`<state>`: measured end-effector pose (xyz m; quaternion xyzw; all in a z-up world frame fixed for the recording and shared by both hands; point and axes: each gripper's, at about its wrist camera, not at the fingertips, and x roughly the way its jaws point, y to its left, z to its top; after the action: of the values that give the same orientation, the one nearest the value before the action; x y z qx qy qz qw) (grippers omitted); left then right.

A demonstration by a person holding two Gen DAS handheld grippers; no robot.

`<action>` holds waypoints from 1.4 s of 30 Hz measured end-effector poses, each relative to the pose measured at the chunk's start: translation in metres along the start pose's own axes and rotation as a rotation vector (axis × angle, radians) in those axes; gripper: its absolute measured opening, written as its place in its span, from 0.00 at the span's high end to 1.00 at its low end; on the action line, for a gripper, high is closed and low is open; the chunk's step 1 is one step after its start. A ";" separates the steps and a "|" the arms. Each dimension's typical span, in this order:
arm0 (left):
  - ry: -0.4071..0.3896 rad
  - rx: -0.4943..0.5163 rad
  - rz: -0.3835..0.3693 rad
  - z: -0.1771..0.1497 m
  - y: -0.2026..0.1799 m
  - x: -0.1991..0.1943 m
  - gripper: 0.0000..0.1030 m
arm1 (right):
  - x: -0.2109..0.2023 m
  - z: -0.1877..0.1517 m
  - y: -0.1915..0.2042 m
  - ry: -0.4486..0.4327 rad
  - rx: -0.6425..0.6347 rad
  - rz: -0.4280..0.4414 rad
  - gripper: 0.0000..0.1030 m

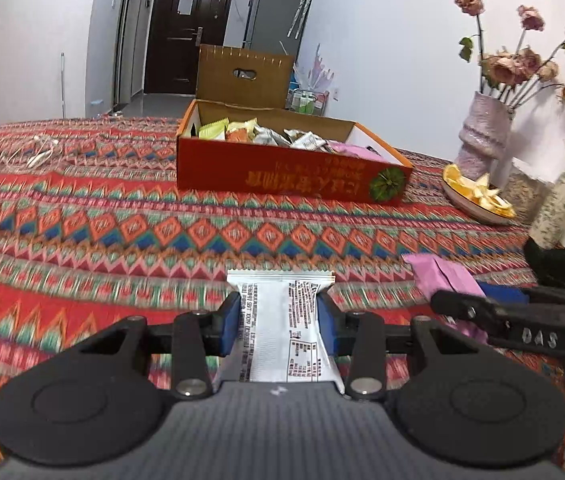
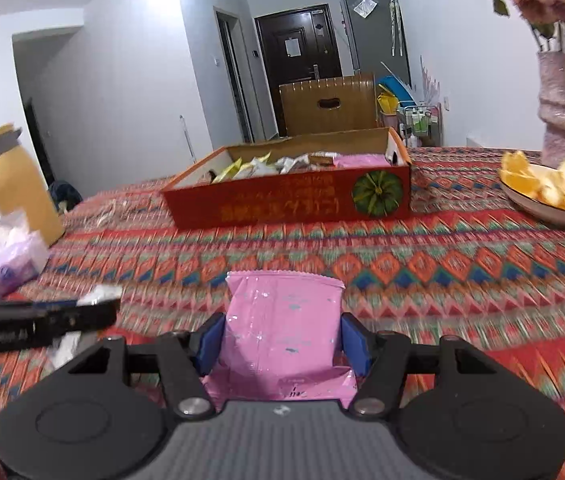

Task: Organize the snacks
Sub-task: 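Carry both packets over the box and open both tools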

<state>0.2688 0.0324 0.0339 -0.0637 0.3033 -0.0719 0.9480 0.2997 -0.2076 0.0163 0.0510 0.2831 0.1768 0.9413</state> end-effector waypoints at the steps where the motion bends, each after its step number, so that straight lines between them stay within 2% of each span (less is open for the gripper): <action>1: 0.001 0.000 -0.003 -0.004 0.000 -0.006 0.61 | -0.012 -0.009 0.004 0.009 -0.006 -0.012 0.41; 9: -0.030 -0.010 -0.035 -0.020 -0.005 -0.040 0.61 | -0.063 -0.039 0.018 0.015 -0.013 -0.035 0.41; 17: -0.053 -0.010 -0.025 -0.021 -0.003 -0.051 0.61 | -0.069 -0.038 0.023 -0.002 -0.029 -0.033 0.41; 20: -0.067 -0.002 -0.025 -0.011 -0.002 -0.047 0.61 | -0.062 -0.033 0.023 0.002 -0.040 -0.025 0.41; 24: -0.119 0.029 -0.020 0.023 0.001 -0.032 0.61 | -0.048 -0.012 0.023 -0.020 -0.073 -0.012 0.41; 27: -0.184 0.064 -0.023 0.065 0.005 -0.011 0.61 | -0.033 0.019 0.020 -0.058 -0.114 0.004 0.41; 31: -0.205 0.071 -0.014 0.129 0.014 0.041 0.61 | 0.004 0.078 0.016 -0.118 -0.194 -0.004 0.41; 35: -0.195 0.099 0.046 0.181 0.022 0.107 0.61 | 0.065 0.139 0.007 -0.141 -0.225 -0.005 0.41; 39: -0.143 0.074 0.048 0.220 0.035 0.176 0.61 | 0.141 0.186 -0.005 -0.109 -0.202 -0.024 0.41; 42: -0.094 0.064 0.067 0.240 0.043 0.225 0.61 | 0.199 0.213 -0.010 -0.050 -0.201 -0.029 0.41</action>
<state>0.5945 0.0542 0.0939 -0.0267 0.2579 -0.0467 0.9647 0.5747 -0.1436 0.0892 -0.0436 0.2411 0.1896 0.9508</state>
